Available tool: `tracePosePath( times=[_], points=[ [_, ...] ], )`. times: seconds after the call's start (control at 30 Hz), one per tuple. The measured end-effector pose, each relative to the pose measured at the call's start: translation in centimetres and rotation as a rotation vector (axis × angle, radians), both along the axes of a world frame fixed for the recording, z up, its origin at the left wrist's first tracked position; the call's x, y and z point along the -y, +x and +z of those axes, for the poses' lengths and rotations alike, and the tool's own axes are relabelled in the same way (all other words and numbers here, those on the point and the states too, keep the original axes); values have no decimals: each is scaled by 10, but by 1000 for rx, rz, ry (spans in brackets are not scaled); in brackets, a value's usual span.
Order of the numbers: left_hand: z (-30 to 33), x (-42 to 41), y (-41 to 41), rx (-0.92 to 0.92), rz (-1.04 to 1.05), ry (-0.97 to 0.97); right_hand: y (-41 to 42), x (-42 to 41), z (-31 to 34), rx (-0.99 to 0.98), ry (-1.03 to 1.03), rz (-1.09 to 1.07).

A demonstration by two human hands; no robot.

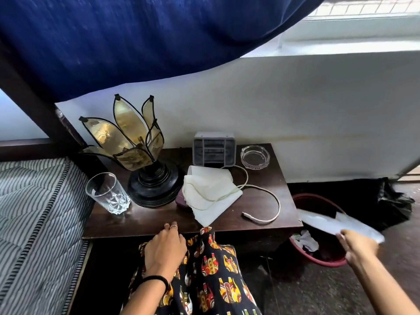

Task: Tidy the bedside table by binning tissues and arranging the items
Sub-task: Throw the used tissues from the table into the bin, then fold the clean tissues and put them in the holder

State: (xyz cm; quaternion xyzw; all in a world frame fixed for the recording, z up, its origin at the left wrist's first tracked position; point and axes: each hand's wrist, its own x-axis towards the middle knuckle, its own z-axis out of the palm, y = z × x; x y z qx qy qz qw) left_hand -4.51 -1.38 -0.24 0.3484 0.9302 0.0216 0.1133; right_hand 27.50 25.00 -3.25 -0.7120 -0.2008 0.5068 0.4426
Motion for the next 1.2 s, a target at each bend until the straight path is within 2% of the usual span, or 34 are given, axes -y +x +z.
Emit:
tracePosePath(
  times=[0.13, 0.3, 0.37, 0.57, 0.67, 0.8, 0.97, 1.2],
  points=[
    [-9, -5, 1, -48, -39, -26, -2, 6, -33, 15, -130, 74],
    [-17, -10, -1, -104, -61, -27, -28, -5, -28, 70, -172, 189],
    [-18, -11, -3, -119, -71, -48, -42, -13, -21, 133, -84, 269],
    [-17, -12, -8, -133, -83, -42, -120, -23, 37, 585, 412, 649],
    [-18, -13, -10, -111, -74, -40, -175, -15, 57, 561, 566, 890],
    [-19, -13, -11, -103, -82, -21, -231, -10, 59, 569, 527, 1095],
    [-18, -13, -13, -94, -86, -32, -271, -17, 50, 613, 396, 1121],
    [-19, -13, -16, -63, -88, -24, -299, -13, 43, 703, 443, 1122]
  ],
)
